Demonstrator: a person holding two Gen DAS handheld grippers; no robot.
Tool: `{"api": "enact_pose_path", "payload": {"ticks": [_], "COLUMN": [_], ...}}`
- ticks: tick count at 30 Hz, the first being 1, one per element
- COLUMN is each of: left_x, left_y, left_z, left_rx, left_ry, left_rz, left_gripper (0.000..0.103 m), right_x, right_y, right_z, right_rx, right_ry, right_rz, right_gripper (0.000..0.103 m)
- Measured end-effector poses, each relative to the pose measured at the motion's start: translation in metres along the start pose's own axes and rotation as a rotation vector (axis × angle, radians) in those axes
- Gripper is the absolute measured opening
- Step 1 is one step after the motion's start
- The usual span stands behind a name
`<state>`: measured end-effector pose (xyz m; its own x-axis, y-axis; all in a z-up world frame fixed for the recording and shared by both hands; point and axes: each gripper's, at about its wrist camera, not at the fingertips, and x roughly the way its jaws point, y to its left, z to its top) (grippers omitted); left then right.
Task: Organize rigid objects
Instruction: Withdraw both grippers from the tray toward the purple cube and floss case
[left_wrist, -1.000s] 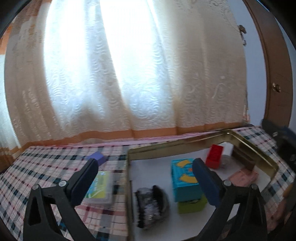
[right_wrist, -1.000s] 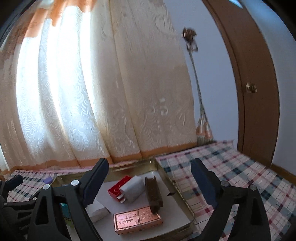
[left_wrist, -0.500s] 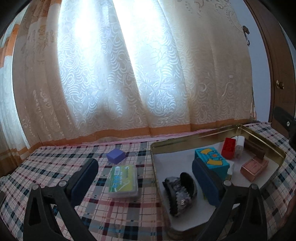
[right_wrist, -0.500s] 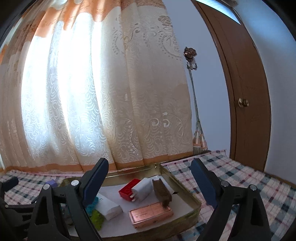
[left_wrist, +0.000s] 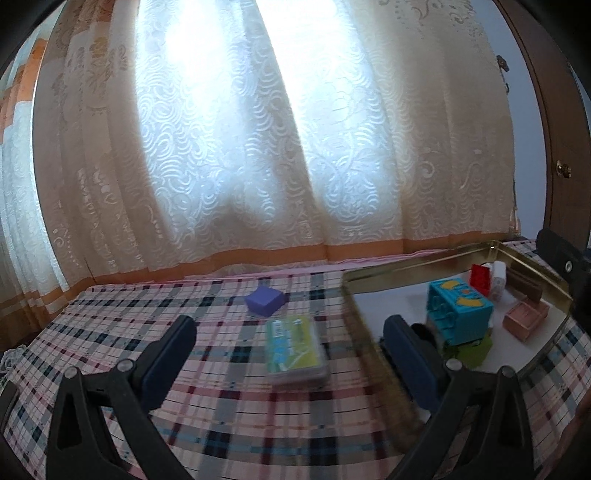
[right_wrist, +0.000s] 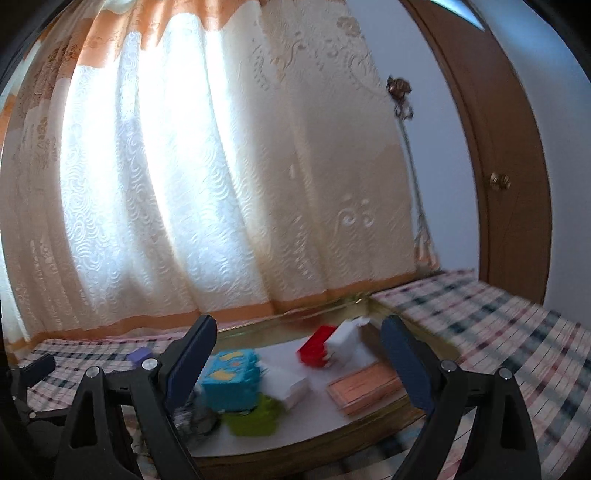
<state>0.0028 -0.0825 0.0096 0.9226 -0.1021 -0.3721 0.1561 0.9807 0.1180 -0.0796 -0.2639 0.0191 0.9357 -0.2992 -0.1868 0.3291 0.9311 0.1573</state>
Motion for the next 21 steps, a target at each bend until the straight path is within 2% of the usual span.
{"api": "enact_pose_path", "payload": {"ticks": [15, 21], "left_x": [0.026, 0.033], "left_y": [0.107, 0.132], "left_z": [-0.008, -0.009], "left_rx": [-0.067, -0.084], "left_ry": [0.043, 0.058], "left_rz": [0.168, 0.195], "left_gripper": [0.103, 0.103], "right_x": [0.014, 0.023], "right_y": [0.078, 0.111], "right_z": [-0.018, -0.025], "right_rx": [-0.093, -0.132], "right_ry": [0.094, 0.136], "right_rz": [0.143, 0.202], "right_gripper": [0.092, 0.092]}}
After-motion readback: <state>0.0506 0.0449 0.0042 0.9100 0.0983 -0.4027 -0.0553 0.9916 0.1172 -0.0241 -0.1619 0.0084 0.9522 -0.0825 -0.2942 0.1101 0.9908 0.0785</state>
